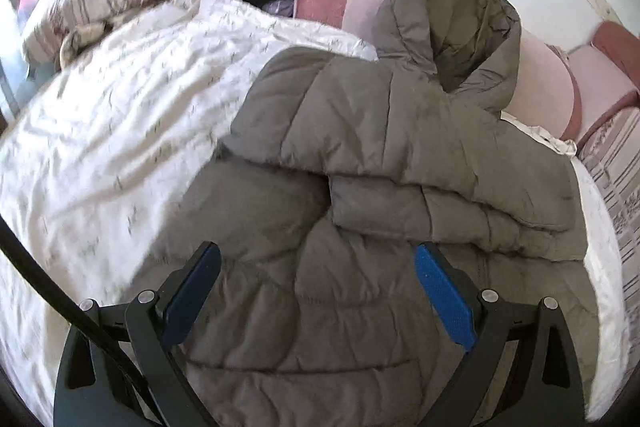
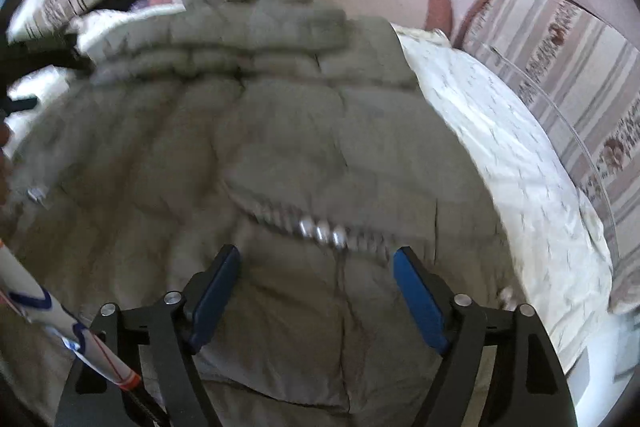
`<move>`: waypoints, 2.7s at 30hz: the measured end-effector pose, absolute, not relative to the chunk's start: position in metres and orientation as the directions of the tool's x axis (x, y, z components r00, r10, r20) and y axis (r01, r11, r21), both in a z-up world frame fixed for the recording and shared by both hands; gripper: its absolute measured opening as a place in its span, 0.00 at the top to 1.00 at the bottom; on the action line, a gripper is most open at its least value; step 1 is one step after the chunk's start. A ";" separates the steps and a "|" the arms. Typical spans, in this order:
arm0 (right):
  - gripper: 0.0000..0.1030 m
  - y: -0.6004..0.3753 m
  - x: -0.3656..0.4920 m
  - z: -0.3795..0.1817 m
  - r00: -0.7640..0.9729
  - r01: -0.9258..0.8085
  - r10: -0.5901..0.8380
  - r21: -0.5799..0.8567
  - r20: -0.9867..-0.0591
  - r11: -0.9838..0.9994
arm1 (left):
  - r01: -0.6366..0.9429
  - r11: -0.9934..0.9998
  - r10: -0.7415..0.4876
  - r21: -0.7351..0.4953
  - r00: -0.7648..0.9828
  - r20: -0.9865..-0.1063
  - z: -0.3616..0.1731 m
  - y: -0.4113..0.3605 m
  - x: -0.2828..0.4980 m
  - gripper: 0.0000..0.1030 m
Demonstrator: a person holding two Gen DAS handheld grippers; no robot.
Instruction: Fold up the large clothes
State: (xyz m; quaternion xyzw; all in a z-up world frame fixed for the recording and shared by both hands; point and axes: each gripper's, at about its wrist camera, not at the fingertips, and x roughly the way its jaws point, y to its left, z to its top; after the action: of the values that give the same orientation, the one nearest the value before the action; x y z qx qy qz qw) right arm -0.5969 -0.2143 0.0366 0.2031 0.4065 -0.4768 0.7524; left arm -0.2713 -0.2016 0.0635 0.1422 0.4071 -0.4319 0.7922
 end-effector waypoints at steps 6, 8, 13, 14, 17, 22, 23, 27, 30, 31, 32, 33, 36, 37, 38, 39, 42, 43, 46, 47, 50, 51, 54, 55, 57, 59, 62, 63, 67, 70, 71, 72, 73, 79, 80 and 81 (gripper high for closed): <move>0.20 -0.241 -0.566 0.118 0.318 0.854 -0.587 -0.043 -0.744 0.518 | 0.807 0.577 -0.589 -0.124 0.306 -0.748 0.067 -0.207 -0.266 0.06; 0.20 -0.249 -0.554 0.146 0.353 0.845 -0.607 -0.036 -0.712 0.534 | 0.803 0.582 -0.596 -0.129 0.313 -0.739 0.070 -0.208 -0.263 0.06; 0.20 -0.266 -0.529 0.199 0.405 0.827 -0.613 -0.015 -0.679 0.562 | 0.794 0.591 -0.616 -0.138 0.335 -0.713 0.080 -0.204 -0.257 0.06; 0.20 -0.270 -0.525 0.212 0.415 0.824 -0.612 -0.007 -0.673 0.566 | 0.793 0.593 -0.620 -0.138 0.341 -0.707 0.081 -0.203 -0.256 0.06; 0.20 -0.286 -0.516 0.243 0.436 0.819 -0.609 0.011 -0.662 0.573 | 0.782 0.608 -0.627 -0.133 0.372 -0.684 0.088 -0.200 -0.251 0.06; 0.20 -0.329 -0.499 0.280 0.421 0.833 -0.622 0.009 -0.660 0.554 | 0.766 0.631 -0.618 -0.125 0.398 -0.678 0.089 -0.200 -0.242 0.06; 0.20 -0.341 -0.495 0.285 0.419 0.838 -0.617 0.023 -0.666 0.545 | 0.767 0.629 -0.617 -0.127 0.394 -0.681 0.087 -0.202 -0.241 0.06; 0.20 -0.394 -0.480 0.294 0.404 0.868 -0.596 0.085 -0.694 0.489 | 0.776 0.622 -0.610 -0.103 0.398 -0.685 0.084 -0.209 -0.244 0.06; 0.20 -0.430 -0.464 0.291 0.386 0.884 -0.584 0.106 -0.714 0.455 | 0.786 0.612 -0.610 -0.087 0.399 -0.684 0.081 -0.214 -0.246 0.06; 0.20 -0.443 -0.457 0.288 0.373 0.892 -0.587 0.103 -0.719 0.440 | 0.790 0.608 -0.611 -0.082 0.399 -0.684 0.080 -0.217 -0.247 0.06; 0.20 -0.451 -0.453 0.285 0.366 0.896 -0.586 0.103 -0.723 0.433 | 0.792 0.605 -0.611 -0.078 0.399 -0.684 0.079 -0.219 -0.246 0.06; 0.20 -0.462 -0.446 0.282 0.361 0.897 -0.582 0.101 -0.729 0.430 | 0.794 0.604 -0.610 -0.073 0.401 -0.684 0.078 -0.221 -0.247 0.06; 0.20 -0.494 -0.425 0.271 0.345 0.902 -0.585 0.088 -0.734 0.422 | 0.793 0.606 -0.601 -0.064 0.404 -0.689 0.074 -0.226 -0.246 0.06; 0.20 -0.504 -0.419 0.267 0.338 0.905 -0.590 0.082 -0.733 0.417 | 0.791 0.609 -0.598 -0.066 0.402 -0.694 0.072 -0.227 -0.246 0.06; 0.20 -0.516 -0.414 0.262 0.337 0.908 -0.591 0.087 -0.733 0.410 | 0.792 0.607 -0.598 -0.070 0.396 -0.696 0.071 -0.227 -0.246 0.06; 0.20 -0.529 -0.410 0.256 0.346 0.908 -0.587 0.105 -0.731 0.405 | 0.796 0.601 -0.601 -0.074 0.389 -0.698 0.070 -0.228 -0.246 0.06; 0.30 -0.565 -0.398 0.239 0.362 0.912 -0.581 0.147 -0.729 0.384 | 0.808 0.584 -0.621 -0.075 0.385 -0.683 0.072 -0.228 -0.250 0.06; 0.34 -0.578 -0.392 0.233 0.369 0.909 -0.577 0.153 -0.729 0.388 | 0.812 0.579 -0.630 -0.073 0.388 -0.673 0.073 -0.228 -0.250 0.06; 0.36 -0.608 -0.371 0.220 0.368 0.906 -0.581 0.140 -0.726 0.398 | 0.812 0.579 -0.644 -0.074 0.400 -0.652 0.075 -0.228 -0.248 0.06; 0.36 -0.618 -0.363 0.215 0.353 0.912 -0.594 0.122 -0.723 0.393 | 0.808 0.583 -0.648 -0.085 0.400 -0.648 0.075 -0.227 -0.245 0.06; 0.39 -0.644 -0.346 0.198 0.326 0.921 -0.611 0.097 -0.722 0.377 | 0.791 0.600 -0.644 -0.119 0.390 -0.658 0.072 -0.228 -0.235 0.06; 0.43 -0.651 -0.341 0.193 0.316 0.924 -0.614 0.088 -0.723 0.373 | 0.786 0.607 -0.639 -0.116 0.395 -0.660 0.071 -0.229 -0.233 0.06; 0.66 -0.671 -0.334 0.177 0.293 0.932 -0.617 0.073 -0.731 0.355 | 0.781 0.615 -0.626 -0.107 0.401 -0.669 0.066 -0.233 -0.229 0.06; 0.66 -0.676 -0.334 0.173 0.282 0.936 -0.620 0.069 -0.733 0.344 | 0.782 0.613 -0.625 -0.112 0.393 -0.674 0.064 -0.234 -0.228 0.06; 0.78 -0.681 -0.336 0.165 0.292 0.936 -0.623 0.085 -0.726 0.341 | 0.787 0.605 -0.626 -0.125 0.373 -0.685 0.060 -0.238 -0.229 0.06; 0.92 -0.675 -0.341 0.159 0.331 0.923 -0.613 0.113 -0.717 0.367 | 0.790 0.602 -0.622 -0.117 0.372 -0.689 0.058 -0.240 -0.231 0.06; 0.93 -0.653 -0.354 0.166 0.354 0.914 -0.647 0.104 -0.676 0.391 | 0.792 0.601 -0.624 -0.110 0.379 -0.684 0.058 -0.240 -0.234 0.06; 0.93 -0.644 -0.359 0.169 0.373 0.908 -0.646 0.118 -0.666 0.403 | 0.793 0.599 -0.627 -0.114 0.375 -0.683 0.059 -0.239 -0.234 0.06; 0.94 -0.596 -0.391 0.186 0.427 0.882 -0.643 0.136 -0.636 0.451 | 0.792 0.596 -0.640 -0.136 0.366 -0.676 0.064 -0.236 -0.234 0.06; 0.94 -0.549 -0.421 0.195 0.471 0.858 -0.636 0.149 -0.611 0.491 | 0.790 0.594 -0.652 -0.154 0.360 -0.667 0.068 -0.232 -0.233 0.06; 0.94 -0.531 -0.433 0.197 0.491 0.846 -0.633 0.155 -0.599 0.510 | 0.788 0.594 -0.656 -0.160 0.360 -0.663 0.070 -0.230 -0.232 0.06; 0.94 -0.511 -0.444 0.196 0.507 0.834 -0.625 0.155 -0.594 0.530 | 0.786 0.596 -0.660 -0.165 0.362 -0.658 0.072 -0.229 -0.231 0.06; 0.95 -0.490 -0.456 0.194 0.516 0.826 -0.625 0.147 -0.586 0.544 | 0.783 0.598 -0.664 -0.171 0.364 -0.653 0.073 -0.227 -0.230 0.06; 0.95 -0.392 -0.511 0.140 0.544 0.806 -0.580 0.186 -0.606 0.561 | 0.773 0.598 -0.682 -0.215 0.349 -0.642 0.075 -0.222 -0.225 0.06; 0.95 -0.379 -0.515 0.121 0.526 0.814 -0.584 0.168 -0.618 0.556 | 0.773 0.594 -0.686 -0.221 0.344 -0.641 0.075 -0.223 -0.226 0.06; 0.95 -0.375 -0.517 0.105 0.505 0.824 -0.589 0.149 -0.631 0.547 | 0.775 0.590 -0.689 -0.226 0.339 -0.641 0.075 -0.224 -0.227 0.06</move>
State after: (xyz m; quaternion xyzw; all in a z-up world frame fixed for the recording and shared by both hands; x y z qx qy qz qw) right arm -0.5171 -0.3749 0.1050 0.2218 0.2647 -0.4212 0.8387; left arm -0.2266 -0.2242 0.0746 0.0595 0.3598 -0.4486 0.8160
